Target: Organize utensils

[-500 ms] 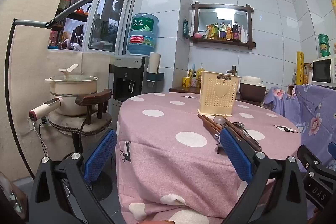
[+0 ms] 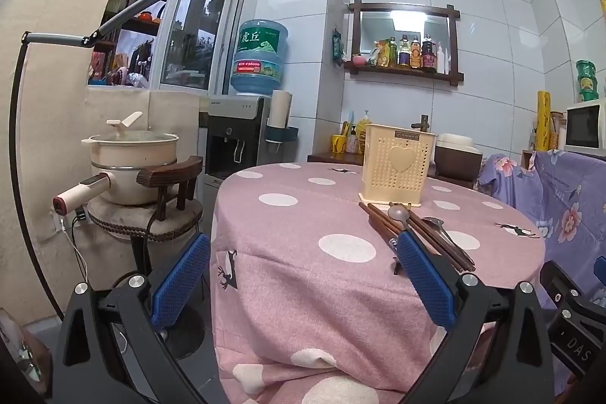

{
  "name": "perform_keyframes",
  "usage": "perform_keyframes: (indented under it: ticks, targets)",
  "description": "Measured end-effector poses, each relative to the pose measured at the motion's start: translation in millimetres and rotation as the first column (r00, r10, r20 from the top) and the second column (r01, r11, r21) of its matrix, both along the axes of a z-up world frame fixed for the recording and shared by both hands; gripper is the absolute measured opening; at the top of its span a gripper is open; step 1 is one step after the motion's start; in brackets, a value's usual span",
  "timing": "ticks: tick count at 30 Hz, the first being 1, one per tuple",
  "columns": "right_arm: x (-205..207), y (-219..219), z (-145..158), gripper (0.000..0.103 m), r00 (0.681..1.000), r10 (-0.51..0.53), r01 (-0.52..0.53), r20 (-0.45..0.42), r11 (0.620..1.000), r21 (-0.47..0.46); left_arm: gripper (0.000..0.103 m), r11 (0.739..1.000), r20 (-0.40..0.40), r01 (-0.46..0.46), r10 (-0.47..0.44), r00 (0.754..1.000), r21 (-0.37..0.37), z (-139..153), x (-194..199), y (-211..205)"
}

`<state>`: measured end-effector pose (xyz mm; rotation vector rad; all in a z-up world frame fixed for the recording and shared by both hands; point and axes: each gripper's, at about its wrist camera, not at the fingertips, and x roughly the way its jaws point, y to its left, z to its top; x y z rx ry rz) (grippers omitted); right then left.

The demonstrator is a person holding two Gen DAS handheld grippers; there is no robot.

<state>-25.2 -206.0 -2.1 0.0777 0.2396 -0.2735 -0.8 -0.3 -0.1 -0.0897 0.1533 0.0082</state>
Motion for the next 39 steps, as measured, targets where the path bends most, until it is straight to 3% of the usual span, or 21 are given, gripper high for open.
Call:
perform_keyframes:
  ticks: [39]
  targets:
    - [-0.8,1.0,-0.5,0.098,1.000,0.000,0.000,-0.004,1.000,0.001,0.098,1.000,-0.013,-0.003,0.003,1.000,-0.002,-7.3,1.8,1.4]
